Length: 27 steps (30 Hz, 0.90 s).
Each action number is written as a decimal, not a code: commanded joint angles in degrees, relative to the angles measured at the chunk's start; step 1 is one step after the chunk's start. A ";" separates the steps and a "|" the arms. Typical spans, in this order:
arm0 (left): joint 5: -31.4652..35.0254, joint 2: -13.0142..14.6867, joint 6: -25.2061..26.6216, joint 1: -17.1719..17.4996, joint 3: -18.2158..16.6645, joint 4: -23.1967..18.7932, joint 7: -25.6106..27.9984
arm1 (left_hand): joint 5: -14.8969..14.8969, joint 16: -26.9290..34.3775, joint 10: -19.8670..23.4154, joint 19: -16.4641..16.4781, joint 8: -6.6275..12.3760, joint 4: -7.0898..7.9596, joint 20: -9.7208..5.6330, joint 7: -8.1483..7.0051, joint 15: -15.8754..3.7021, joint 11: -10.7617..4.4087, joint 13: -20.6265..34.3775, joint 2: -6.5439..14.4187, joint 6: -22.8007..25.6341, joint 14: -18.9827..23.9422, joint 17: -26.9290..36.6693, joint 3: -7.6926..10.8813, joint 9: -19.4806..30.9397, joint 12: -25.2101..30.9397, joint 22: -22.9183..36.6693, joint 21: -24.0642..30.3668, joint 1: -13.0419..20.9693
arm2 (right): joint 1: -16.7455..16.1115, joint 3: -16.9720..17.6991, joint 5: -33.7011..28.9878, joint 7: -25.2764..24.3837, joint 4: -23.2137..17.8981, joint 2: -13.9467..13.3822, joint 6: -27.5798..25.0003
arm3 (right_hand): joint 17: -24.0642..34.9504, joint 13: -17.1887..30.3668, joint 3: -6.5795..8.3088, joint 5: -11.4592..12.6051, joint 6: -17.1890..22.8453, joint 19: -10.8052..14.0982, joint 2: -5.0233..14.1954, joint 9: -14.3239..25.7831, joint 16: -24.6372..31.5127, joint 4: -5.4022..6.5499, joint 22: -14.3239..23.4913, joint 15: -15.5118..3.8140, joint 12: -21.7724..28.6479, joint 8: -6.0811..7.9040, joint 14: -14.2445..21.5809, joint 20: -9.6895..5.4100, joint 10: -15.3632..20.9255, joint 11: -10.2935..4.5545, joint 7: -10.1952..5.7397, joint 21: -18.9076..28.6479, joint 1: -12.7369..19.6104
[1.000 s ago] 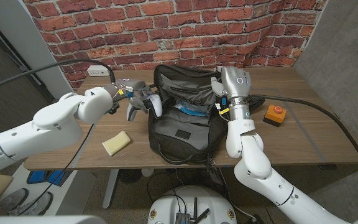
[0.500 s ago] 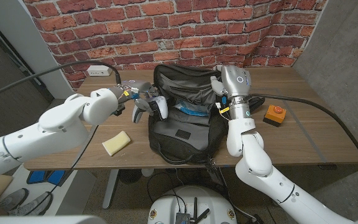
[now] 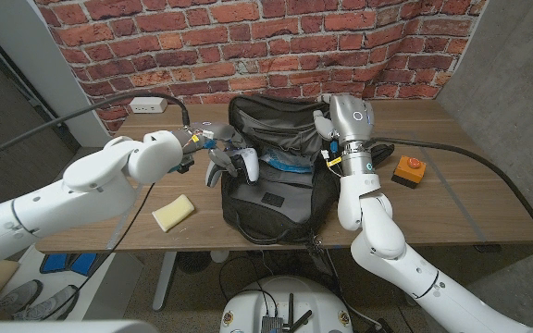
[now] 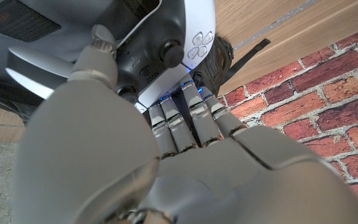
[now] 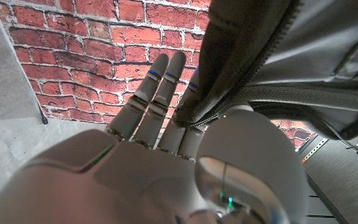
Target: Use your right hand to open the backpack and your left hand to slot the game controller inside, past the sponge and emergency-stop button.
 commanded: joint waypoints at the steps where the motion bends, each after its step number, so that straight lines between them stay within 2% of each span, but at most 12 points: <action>1: -2.13 -0.29 -1.19 -0.13 0.04 -0.12 -1.10 | 0.30 0.34 0.26 0.58 0.46 1.61 -8.80 0.06 -9.53 -0.44 0.30 7.56 4.66 1.74 0.08 1.82 0.13 0.32 0.10 0.24 1.19 | 1.94 -0.52 0.49 -0.31 1.57 0.39 0.49 | 0.32 0.32 0.33 0.35 1.22 -0.28 1.01 0.32 0.04 0.03 0.14 -5.70 -0.09 0.17 0.77 -7.81 0.51 0.17 -0.47 0.26 0.25; 7: -2.73 0.11 -0.38 0.42 -0.33 -0.95 -0.99 | 0.31 0.34 0.18 0.61 0.46 1.57 -8.80 0.15 -9.58 -0.44 0.30 7.55 4.64 1.71 0.09 1.87 0.13 0.30 0.10 0.24 1.18 | 2.71 -0.85 0.83 -0.51 2.20 0.80 0.43 | 0.38 0.44 0.42 0.38 1.21 -0.34 1.06 0.33 -0.05 -0.03 0.14 -5.84 -0.11 0.09 0.71 -7.81 0.57 0.10 -0.48 0.42 0.33; 21: -2.23 3.28 3.05 2.43 -2.49 -4.63 0.13 | 0.32 0.35 0.23 0.75 0.44 1.52 -8.77 0.21 -9.60 -0.41 0.30 7.55 4.57 1.65 0.09 1.97 0.14 0.36 0.09 0.27 1.14 | 3.53 -1.66 1.12 -0.75 2.77 0.93 0.30 | 0.55 0.50 0.47 0.38 1.22 -0.51 1.05 0.36 -0.11 -0.05 0.12 -5.82 -0.30 -0.07 0.76 -7.81 0.59 0.14 -0.48 0.76 0.30; 27: -1.57 3.59 4.52 2.49 -2.46 -5.95 0.16 | 0.33 0.36 0.12 0.80 0.42 1.50 -8.76 0.25 -9.57 -0.42 0.30 7.53 4.51 1.63 0.09 2.01 0.14 0.33 0.09 0.28 1.12 | 3.88 -1.76 1.48 -1.00 3.10 1.03 0.36 | 0.55 0.53 0.45 0.37 1.24 -0.61 0.94 0.38 -0.31 -0.01 0.12 -5.66 -0.40 -0.14 0.55 -7.82 0.60 0.27 -0.44 0.93 0.16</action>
